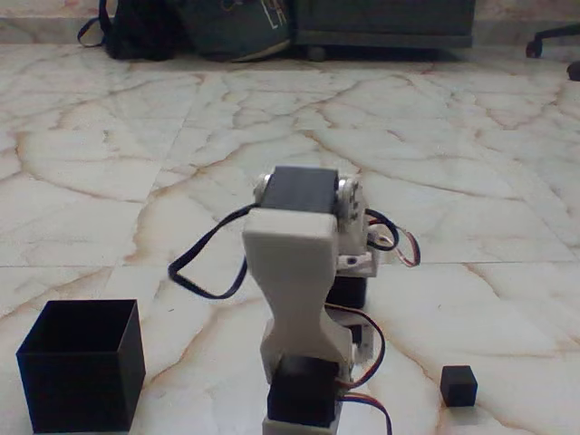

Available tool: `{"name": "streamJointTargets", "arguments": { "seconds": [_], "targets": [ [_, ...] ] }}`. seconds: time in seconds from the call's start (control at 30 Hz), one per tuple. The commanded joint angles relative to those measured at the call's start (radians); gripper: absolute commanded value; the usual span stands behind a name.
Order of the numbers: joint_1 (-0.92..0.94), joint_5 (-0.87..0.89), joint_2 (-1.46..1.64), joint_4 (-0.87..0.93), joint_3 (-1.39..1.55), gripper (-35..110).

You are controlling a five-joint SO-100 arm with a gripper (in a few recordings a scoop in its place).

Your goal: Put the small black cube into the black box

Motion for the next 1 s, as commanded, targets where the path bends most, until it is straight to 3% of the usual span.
{"name": "streamJointTargets", "arguments": {
  "seconds": [0.0,0.2,0.4,0.57,0.97],
  "targets": [
    [0.1,-0.086,-0.167,-0.008,-0.209,8],
    [0.295,-0.321,-0.462,0.025,-0.577,9],
    [0.341,-0.27,-0.709,-0.02,-0.778,9],
    [0.426,-0.368,-0.805,-0.005,-0.946,9],
    [0.489,-0.385,-0.968,-0.245,-0.821,8]
  ]
}}
